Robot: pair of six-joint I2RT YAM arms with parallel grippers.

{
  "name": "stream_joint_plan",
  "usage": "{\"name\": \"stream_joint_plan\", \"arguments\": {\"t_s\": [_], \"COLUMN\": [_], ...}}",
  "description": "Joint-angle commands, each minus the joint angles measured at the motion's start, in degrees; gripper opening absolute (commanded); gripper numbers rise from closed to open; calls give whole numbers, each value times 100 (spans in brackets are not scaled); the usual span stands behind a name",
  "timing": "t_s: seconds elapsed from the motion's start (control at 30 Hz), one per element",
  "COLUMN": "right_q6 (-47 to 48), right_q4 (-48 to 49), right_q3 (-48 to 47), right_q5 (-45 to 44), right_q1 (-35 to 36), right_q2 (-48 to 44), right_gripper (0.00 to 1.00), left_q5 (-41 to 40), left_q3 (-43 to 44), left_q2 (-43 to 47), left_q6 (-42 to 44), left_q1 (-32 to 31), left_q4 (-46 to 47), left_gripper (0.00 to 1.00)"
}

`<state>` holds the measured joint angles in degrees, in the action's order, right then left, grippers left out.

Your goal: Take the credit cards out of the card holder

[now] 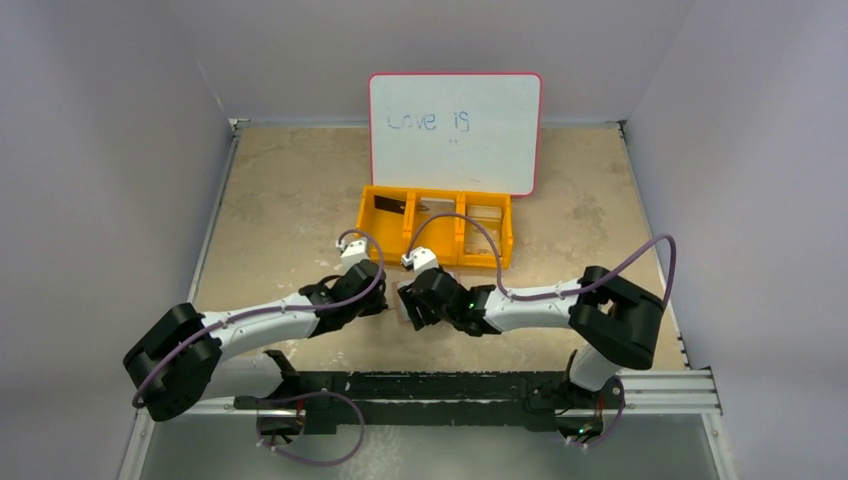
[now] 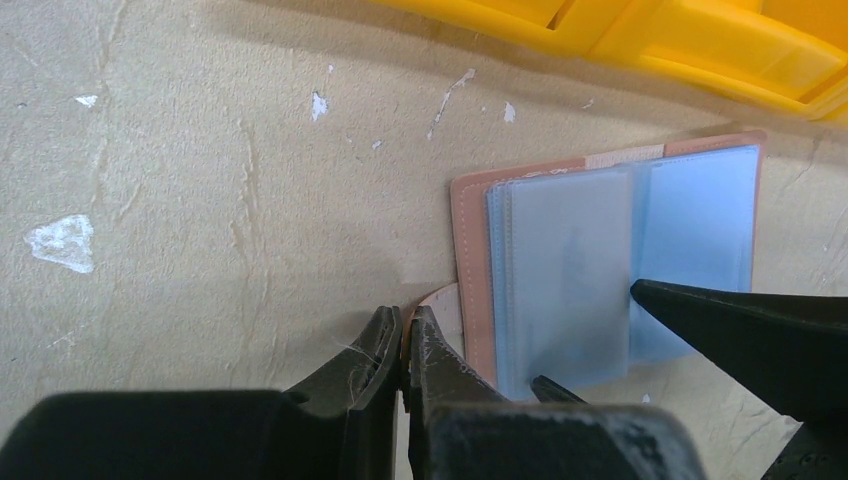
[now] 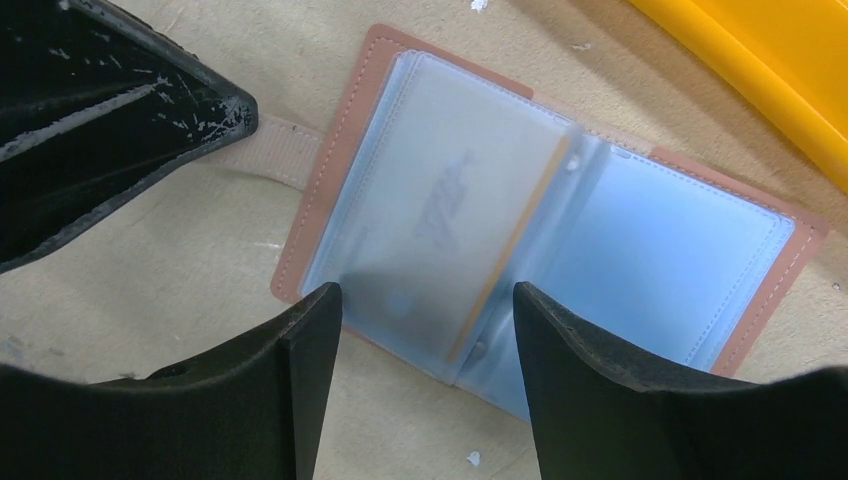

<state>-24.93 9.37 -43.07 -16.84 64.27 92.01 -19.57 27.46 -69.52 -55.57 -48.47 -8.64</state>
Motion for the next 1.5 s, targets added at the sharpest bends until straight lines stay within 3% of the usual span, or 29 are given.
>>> {"name": "stream_joint_plan", "arguments": {"t_s": [0.0, 0.13, 0.33, 0.6, 1.1, 1.33, 1.47], "right_q6": [-127, -181, -312, -734, -1283, -249, -9], "right_q4": [-6, 83, -100, -110, -569, 684, 691], "right_q3": [-148, -45, -176, 82, -1, 129, -52], "right_q5": [-447, -503, -633, -729, -1438, -79, 8], "right_q1": [63, 86, 86, 86, 72, 77, 83], "right_q2": [96, 46, 227, -282, -522, -691, -287], "right_gripper": [66, 67, 56, 49, 48, 60, 65], "left_q5": [-94, -99, -364, -468, -539, -475, -477], "left_q3": [0, 35, 103, 126, 159, 197, 185], "left_q2": [-18, -12, 170, 297, 373, 249, 252], "left_q6": [-84, -100, -42, -33, -68, -57, -80], "left_q1": [-22, -21, -22, -22, -22, -22, -20], "left_q4": [158, 148, -187, -291, -412, -313, -296], "left_gripper": [0, 0, 0, 0, 0, 0, 0]}}
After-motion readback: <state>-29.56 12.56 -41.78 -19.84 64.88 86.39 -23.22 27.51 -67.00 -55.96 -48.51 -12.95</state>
